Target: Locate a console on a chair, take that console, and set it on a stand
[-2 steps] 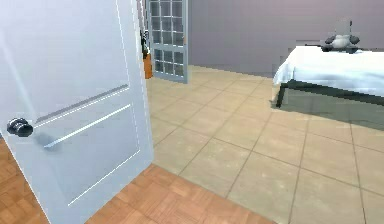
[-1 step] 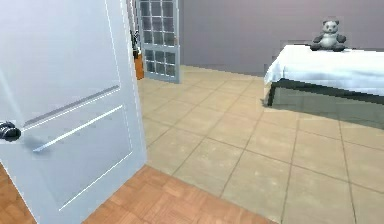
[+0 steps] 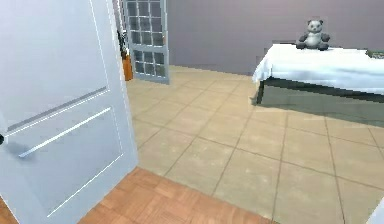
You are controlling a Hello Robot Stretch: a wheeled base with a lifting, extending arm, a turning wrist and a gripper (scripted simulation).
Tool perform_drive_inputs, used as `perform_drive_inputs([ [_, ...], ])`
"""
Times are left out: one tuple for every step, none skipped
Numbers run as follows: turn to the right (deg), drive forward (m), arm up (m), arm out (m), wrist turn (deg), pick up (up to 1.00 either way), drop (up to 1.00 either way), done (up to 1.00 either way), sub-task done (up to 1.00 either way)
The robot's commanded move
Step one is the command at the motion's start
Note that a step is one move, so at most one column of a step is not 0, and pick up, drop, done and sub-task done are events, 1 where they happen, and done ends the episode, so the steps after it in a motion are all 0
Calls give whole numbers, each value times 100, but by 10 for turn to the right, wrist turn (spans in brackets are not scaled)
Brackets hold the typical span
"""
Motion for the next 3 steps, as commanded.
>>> perform_drive_inputs([
  [0, 100, 0, 0, 0, 0, 0, 0, 0],
  [0, 60, 0, 0, 0, 0, 0, 0, 0],
  [-270, 0, 0, 0, 0, 0, 0, 0, 0],
])
